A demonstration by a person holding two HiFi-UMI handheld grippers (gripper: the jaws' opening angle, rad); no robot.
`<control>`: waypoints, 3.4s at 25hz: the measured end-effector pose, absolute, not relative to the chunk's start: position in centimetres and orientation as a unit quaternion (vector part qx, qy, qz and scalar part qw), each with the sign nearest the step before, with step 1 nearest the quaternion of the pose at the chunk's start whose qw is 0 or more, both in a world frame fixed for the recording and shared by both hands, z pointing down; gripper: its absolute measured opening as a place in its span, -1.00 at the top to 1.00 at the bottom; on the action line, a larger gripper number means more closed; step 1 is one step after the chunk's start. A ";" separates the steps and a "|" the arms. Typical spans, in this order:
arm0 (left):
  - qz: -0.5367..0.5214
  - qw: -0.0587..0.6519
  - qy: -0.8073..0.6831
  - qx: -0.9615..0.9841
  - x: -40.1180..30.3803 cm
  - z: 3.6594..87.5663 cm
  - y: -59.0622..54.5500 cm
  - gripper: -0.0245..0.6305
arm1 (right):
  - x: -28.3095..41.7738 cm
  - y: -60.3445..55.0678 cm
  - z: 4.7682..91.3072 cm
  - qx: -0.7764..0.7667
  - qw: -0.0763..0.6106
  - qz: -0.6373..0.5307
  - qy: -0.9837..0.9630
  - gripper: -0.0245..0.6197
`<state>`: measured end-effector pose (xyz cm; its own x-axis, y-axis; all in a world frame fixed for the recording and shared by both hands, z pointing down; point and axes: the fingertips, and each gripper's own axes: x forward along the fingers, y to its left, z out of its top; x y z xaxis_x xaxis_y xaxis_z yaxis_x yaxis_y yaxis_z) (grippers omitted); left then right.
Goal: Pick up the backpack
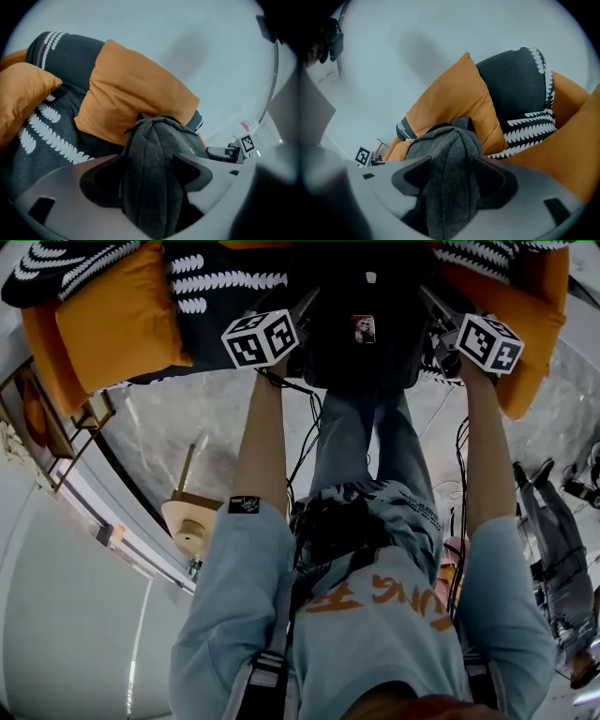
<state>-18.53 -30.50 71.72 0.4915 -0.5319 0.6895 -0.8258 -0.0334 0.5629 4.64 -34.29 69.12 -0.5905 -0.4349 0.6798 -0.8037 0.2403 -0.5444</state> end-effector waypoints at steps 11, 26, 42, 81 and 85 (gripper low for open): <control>0.123 0.527 -0.447 0.712 -17.9 73.3 -30.5 -0.04 | 5.4 -34.4 72.5 0.394 0.187 0.521 -0.734 -0.13; 0.151 0.548 -0.416 0.710 -17.2 71.4 -28.5 0.37 | 4.0 -30.8 70.0 0.393 0.226 0.504 -0.735 0.38; 0.129 0.487 -0.454 0.735 -15.7 59.8 -24.2 0.49 | 5.2 -25.2 59.3 0.388 0.182 0.481 -0.765 0.54; -0.038 0.146 -0.492 0.857 -15.0 21.0 -32.8 0.53 | 6.4 -34.2 20.7 0.484 -0.020 0.074 -0.872 0.55; -0.058 0.132 -0.485 0.863 -14.5 19.5 -32.7 0.54 | 6.9 -33.9 19.1 0.489 -0.027 0.055 -0.870 0.55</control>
